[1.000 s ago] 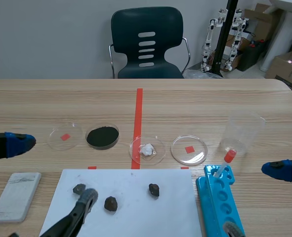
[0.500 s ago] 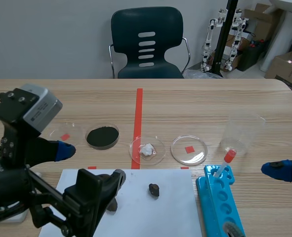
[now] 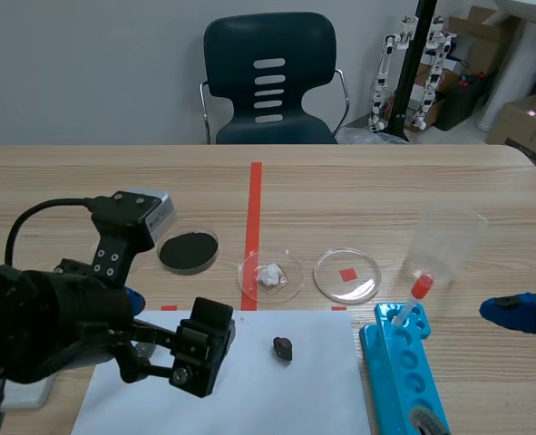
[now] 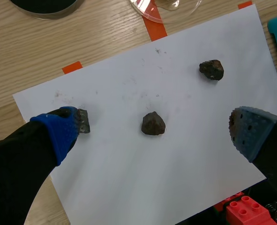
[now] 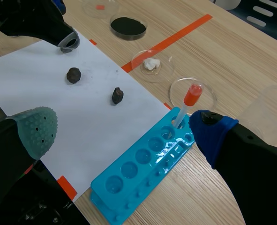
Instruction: Pick up the middle mineral with the left hand
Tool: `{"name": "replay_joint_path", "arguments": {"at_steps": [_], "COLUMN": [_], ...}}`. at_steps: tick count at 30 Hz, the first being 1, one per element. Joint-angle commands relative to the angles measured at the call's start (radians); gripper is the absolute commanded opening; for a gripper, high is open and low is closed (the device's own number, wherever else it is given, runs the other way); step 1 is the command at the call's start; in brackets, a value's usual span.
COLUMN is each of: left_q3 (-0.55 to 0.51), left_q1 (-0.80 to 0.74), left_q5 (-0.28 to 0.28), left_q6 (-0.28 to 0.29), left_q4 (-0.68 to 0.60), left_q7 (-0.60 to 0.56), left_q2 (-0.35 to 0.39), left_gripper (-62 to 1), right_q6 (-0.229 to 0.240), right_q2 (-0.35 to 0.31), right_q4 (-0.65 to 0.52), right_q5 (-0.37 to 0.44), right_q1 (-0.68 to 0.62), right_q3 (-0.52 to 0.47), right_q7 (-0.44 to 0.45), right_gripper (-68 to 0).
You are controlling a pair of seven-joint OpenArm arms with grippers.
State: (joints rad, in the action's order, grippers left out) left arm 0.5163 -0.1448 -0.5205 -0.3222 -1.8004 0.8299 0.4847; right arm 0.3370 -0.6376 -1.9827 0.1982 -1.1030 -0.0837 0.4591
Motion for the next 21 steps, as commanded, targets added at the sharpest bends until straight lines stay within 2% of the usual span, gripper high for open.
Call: {"name": "replay_joint_path", "arguments": {"at_steps": [1,7,12,19,21], "left_q3": [0.021,0.084,0.107,0.148,0.162], "left_q1": [0.019,0.096,0.146,0.203,0.212], "left_q5": [0.001,0.042,0.104,0.127,0.154], "left_q6": [-0.022,-0.113,-0.190,-0.237,-0.245], "left_q4": [-0.024,-0.013,0.047,0.163,0.180], "left_q7": [0.019,0.138,0.248,0.298,0.314], "left_q2": [-0.010,-0.064,-0.115,-0.174,-0.193], "left_gripper": [1.4,1.4,1.4,1.4,1.4], "right_q6": [0.000,0.000,0.000,0.000,0.000], "right_q2": [0.000,0.000,0.000,0.000,0.000], "right_q4": [-0.006,-0.006,-0.006,-0.006,-0.006], "right_q5": [0.007,0.007,0.007,0.007,0.007], "right_q1": [0.006,0.006,0.006,0.006,0.006], "right_q3": [0.000,0.000,0.000,0.000,0.000], "right_q7": [0.011,0.011,0.011,0.011,0.011], "right_gripper": [-8.8,-8.8,-8.8,-8.8,-8.8]}}
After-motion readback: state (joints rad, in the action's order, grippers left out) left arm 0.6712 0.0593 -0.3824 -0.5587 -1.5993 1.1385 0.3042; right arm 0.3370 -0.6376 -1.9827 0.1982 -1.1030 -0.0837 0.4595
